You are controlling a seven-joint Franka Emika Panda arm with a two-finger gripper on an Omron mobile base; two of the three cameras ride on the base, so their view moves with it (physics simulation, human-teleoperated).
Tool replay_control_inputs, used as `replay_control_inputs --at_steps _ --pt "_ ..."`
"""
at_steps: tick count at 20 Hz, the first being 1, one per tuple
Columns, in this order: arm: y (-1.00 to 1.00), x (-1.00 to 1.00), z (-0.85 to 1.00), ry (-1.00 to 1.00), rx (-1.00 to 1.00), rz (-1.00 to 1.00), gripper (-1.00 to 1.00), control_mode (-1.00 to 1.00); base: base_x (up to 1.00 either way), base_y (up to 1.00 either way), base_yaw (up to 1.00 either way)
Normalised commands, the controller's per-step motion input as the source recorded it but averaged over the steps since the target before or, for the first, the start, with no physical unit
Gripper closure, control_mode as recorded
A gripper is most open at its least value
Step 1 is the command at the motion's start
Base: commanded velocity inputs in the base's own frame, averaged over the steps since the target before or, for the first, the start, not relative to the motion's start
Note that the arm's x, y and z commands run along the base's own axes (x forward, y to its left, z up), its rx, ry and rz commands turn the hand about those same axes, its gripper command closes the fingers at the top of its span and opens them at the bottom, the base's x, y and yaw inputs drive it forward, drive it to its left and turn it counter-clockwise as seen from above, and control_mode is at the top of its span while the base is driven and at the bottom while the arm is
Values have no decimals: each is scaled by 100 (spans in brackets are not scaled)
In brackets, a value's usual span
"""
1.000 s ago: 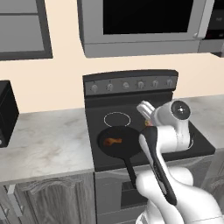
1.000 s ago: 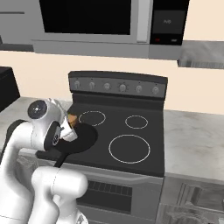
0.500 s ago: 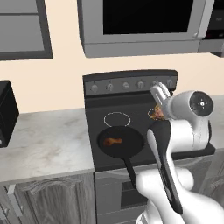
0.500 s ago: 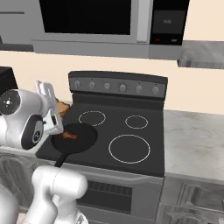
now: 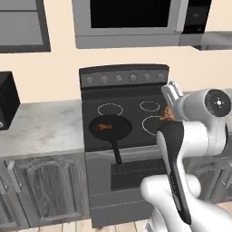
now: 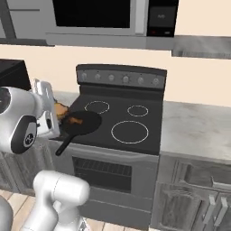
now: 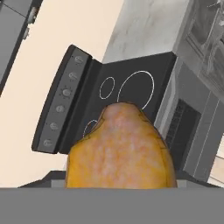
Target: Take the chicken drumsticks from the pan and place one on each plate on the dining counter.
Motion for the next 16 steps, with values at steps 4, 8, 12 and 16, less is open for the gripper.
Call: replay_control_inputs --at_steps 4,8,12,16 --pt "0 0 0 0 0 0 100 100 -42 -13 52" --pt "0 0 0 0 0 0 100 100 -24 -1 76" --pt "0 0 0 0 0 0 100 100 -20 -1 87" --pt "0 0 0 0 0 0 100 100 -15 -3 91"
